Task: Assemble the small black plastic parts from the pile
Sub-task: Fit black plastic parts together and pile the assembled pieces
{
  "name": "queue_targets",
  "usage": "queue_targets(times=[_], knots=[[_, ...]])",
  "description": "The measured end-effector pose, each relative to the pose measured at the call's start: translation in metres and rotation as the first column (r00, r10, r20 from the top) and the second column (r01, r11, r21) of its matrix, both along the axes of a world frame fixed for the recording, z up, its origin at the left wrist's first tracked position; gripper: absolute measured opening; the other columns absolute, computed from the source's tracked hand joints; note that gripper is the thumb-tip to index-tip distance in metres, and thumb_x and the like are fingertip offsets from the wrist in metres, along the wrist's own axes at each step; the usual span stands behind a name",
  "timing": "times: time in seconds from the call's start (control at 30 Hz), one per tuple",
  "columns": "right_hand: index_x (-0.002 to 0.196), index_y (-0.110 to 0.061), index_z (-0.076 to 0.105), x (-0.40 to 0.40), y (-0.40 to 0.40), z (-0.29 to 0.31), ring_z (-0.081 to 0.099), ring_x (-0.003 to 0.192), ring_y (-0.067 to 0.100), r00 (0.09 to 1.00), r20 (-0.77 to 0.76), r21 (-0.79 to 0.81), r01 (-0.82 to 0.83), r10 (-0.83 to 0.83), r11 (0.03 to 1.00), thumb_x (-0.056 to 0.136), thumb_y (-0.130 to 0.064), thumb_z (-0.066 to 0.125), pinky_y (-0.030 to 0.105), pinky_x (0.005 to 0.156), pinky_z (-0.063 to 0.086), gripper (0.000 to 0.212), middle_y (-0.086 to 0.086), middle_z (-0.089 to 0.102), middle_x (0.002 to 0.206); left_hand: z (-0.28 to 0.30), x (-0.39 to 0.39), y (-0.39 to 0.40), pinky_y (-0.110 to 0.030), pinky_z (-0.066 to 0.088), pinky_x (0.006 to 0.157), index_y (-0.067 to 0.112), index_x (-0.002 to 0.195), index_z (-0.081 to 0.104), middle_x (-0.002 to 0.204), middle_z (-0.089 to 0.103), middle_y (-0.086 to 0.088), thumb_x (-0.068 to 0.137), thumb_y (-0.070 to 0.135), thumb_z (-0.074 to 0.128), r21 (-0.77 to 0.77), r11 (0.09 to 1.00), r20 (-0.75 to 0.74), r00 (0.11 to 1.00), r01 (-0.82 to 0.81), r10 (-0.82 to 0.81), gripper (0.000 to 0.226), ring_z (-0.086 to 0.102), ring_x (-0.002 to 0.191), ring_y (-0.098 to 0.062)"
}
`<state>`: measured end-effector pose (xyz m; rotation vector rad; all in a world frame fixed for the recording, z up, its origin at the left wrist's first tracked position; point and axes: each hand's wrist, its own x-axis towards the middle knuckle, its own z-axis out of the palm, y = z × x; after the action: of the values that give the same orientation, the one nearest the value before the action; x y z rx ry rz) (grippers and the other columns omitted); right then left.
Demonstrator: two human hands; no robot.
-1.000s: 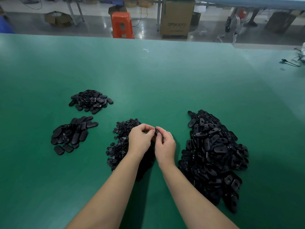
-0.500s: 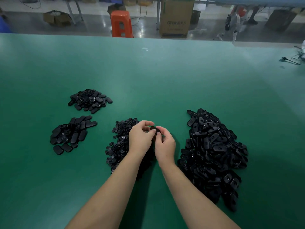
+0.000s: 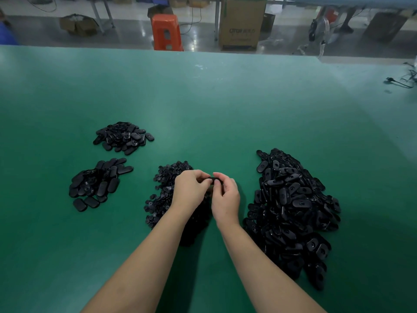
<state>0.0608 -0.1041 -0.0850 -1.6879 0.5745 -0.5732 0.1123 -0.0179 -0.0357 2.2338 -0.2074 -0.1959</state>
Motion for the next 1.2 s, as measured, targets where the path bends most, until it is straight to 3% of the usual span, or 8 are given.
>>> queue_targets(times=[0.2,0.4,0.77,0.97,1.07,1.2], knots=[[0.107,-0.019,0.071,0.0003,-0.0003,0.0001,0.059,0.099,-0.002,1.000,0.004,-0.011,-0.016,0.016,1.000,0.100,-0.008,0.054,0.015,0.089,0.047,0.021,-0.014,0.060,0.102,0.0003,-0.0009,0.0006,-0.021,0.051,0.072,0.027,0.081,0.074,0.073,0.069,0.017,0.084,0.020,0.075,-0.009,1.000,-0.015,1.000,-0.005,0.005,0.007,0.065,0.074,0.001],[0.106,-0.019,0.072,0.0007,-0.0008,-0.0010,0.057,0.097,-0.011,1.000,0.007,-0.019,-0.016,0.017,1.000,0.100,-0.007,0.054,0.003,0.084,0.041,0.022,-0.015,0.060,0.101,0.0015,-0.0016,0.0001,-0.032,0.058,0.069,0.021,0.085,0.075,0.077,0.071,0.010,0.084,0.019,0.073,-0.008,1.000,-0.029,1.000,-0.009,0.009,0.003,0.063,0.064,-0.007],[0.111,-0.015,0.072,0.0006,-0.0013,-0.0030,0.057,0.099,-0.009,1.000,0.011,-0.010,-0.021,0.021,1.000,0.099,-0.004,0.053,0.007,0.088,0.043,0.025,-0.007,0.063,0.107,0.0034,-0.0083,-0.0060,-0.026,0.051,0.074,0.014,0.089,0.073,0.082,0.071,0.004,0.085,0.019,0.068,0.042,0.999,0.021,0.999,-0.030,0.029,0.008,0.065,0.079,-0.014],[0.109,-0.017,0.071,-0.0004,-0.0004,-0.0010,0.058,0.099,-0.007,1.000,0.019,-0.006,-0.024,0.024,1.000,0.099,-0.004,0.053,0.009,0.089,0.044,0.024,-0.006,0.062,0.107,0.0032,-0.0096,-0.0052,-0.036,0.058,0.075,0.012,0.089,0.074,0.081,0.071,0.003,0.086,0.018,0.068,0.020,1.000,0.026,0.999,-0.020,0.020,0.008,0.066,0.076,-0.016],[0.105,-0.019,0.071,-0.0011,0.0012,0.0000,0.058,0.098,-0.007,0.999,0.026,-0.018,-0.026,0.026,1.000,0.099,-0.004,0.054,0.006,0.086,0.042,0.023,-0.008,0.061,0.105,0.0025,-0.0072,-0.0014,-0.037,0.059,0.072,0.012,0.091,0.076,0.082,0.073,0.002,0.089,0.017,0.068,0.006,1.000,0.019,1.000,0.007,-0.007,0.010,0.067,0.070,-0.017],[0.097,-0.023,0.070,-0.0017,0.0021,0.0015,0.058,0.095,-0.003,0.999,0.035,-0.057,-0.039,0.041,0.998,0.098,-0.004,0.055,0.007,0.082,0.042,0.024,-0.008,0.061,0.100,0.0018,-0.0056,0.0032,-0.023,0.051,0.059,0.014,0.090,0.076,0.075,0.073,0.002,0.092,0.017,0.067,0.012,0.999,0.011,0.999,0.037,-0.037,0.010,0.062,0.049,-0.013]])
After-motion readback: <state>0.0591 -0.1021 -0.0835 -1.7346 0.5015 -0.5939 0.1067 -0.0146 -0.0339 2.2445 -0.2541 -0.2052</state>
